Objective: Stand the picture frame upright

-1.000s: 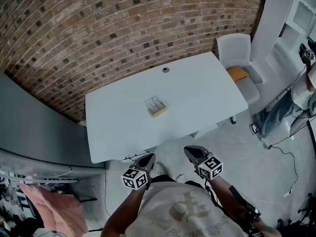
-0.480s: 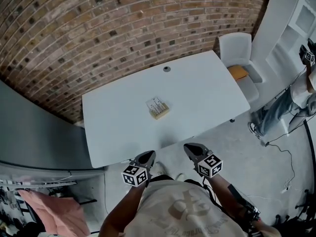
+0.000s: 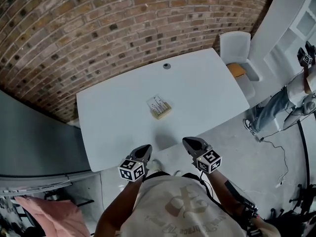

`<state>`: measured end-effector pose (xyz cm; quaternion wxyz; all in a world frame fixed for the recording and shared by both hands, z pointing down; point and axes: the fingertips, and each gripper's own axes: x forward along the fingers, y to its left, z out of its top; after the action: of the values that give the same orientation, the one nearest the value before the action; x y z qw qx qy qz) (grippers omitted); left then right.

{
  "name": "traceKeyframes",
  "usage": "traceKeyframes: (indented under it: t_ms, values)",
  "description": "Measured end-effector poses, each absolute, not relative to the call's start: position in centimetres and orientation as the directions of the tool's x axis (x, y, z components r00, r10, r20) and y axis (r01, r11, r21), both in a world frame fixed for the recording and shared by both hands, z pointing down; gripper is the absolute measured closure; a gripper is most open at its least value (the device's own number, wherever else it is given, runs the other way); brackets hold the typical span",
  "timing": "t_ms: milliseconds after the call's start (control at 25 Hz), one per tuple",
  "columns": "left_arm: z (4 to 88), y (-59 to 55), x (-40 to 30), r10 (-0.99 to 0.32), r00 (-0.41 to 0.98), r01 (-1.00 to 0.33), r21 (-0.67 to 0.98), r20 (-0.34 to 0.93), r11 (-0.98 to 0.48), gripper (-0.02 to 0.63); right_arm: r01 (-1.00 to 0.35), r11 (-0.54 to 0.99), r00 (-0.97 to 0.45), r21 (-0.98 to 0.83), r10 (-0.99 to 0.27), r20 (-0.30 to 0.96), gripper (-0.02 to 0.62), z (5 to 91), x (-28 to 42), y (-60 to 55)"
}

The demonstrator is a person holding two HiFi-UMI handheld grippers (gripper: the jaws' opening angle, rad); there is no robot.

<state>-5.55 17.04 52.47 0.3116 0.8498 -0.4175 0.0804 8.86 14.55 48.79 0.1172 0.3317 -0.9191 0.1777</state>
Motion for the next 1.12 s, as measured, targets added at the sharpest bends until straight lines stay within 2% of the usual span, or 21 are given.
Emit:
traceKeyframes:
  t_ms: [320, 640, 1120]
  values:
    - [52.5, 16.0, -7.7, -0.653, 0.661, -0.736, 0.488, 0.370, -0.469, 0.603, -0.682, 0.690, -0.720, -0.243, -0.575, 0.389, 0.589, 49.0, 7.5, 12.7]
    - [50.3, 14.9, -9.2, -0.668, 0.678, -0.714, 0.493, 0.307, -0.498, 0.603, -0.691, 0.695, -0.708, -0.200, -0.596, 0.378, 0.589, 47.5, 6.7, 10.8]
    - [51.0, 14.1, -10.0, -0.678, 0.659, -0.733, 0.484, 0.327, -0.479, 0.603, -0.691, 0.710, -0.672, -0.137, -0.561, 0.483, 0.589, 49.4, 5.3, 8.3]
